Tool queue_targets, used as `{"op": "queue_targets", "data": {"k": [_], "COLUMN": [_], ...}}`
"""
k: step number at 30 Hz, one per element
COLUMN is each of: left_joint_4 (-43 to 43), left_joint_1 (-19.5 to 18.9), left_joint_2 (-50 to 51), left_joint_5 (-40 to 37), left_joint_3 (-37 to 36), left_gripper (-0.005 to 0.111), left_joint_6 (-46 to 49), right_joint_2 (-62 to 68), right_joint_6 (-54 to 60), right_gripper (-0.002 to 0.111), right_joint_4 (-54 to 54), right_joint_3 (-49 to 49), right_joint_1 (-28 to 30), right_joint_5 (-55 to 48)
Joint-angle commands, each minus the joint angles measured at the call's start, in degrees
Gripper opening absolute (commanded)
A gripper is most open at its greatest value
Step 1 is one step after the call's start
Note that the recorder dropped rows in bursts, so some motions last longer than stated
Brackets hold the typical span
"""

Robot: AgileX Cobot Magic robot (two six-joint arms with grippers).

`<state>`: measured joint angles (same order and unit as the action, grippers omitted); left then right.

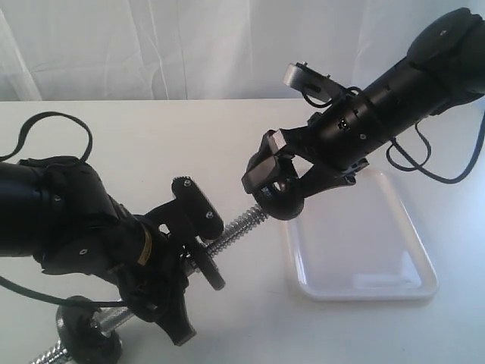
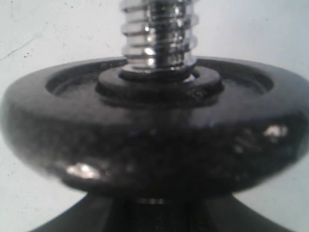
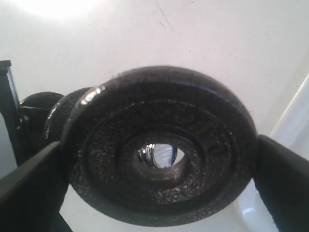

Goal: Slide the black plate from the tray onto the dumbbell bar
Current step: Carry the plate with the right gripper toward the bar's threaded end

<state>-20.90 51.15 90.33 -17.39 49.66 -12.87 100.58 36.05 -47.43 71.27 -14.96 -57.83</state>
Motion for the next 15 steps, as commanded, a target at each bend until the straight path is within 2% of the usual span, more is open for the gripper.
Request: {"op": "queue_targets", "data": {"k": [1, 15], "left_joint_4": [-0.4, -0.2], "left_joint_1": [0.4, 0.4], "left_joint_2": [-2.3, -2.3], "left_joint_5": [3.2, 3.2], "left_joint_3": [1.1, 1.1], "left_gripper": [0.0, 0.0], "left_joint_6": [-0.2, -0.2], "right_joint_2": [-0.7, 4.3], "right_joint_6": [1.2, 3.0], "right_gripper": [0.0, 0.0], "right_joint_4": [-2.8, -7.2], "right_joint_3": [0.0, 0.0], "right_joint_1": [0.3, 0.2], "right_joint_5": [-0.5, -4.0]}}
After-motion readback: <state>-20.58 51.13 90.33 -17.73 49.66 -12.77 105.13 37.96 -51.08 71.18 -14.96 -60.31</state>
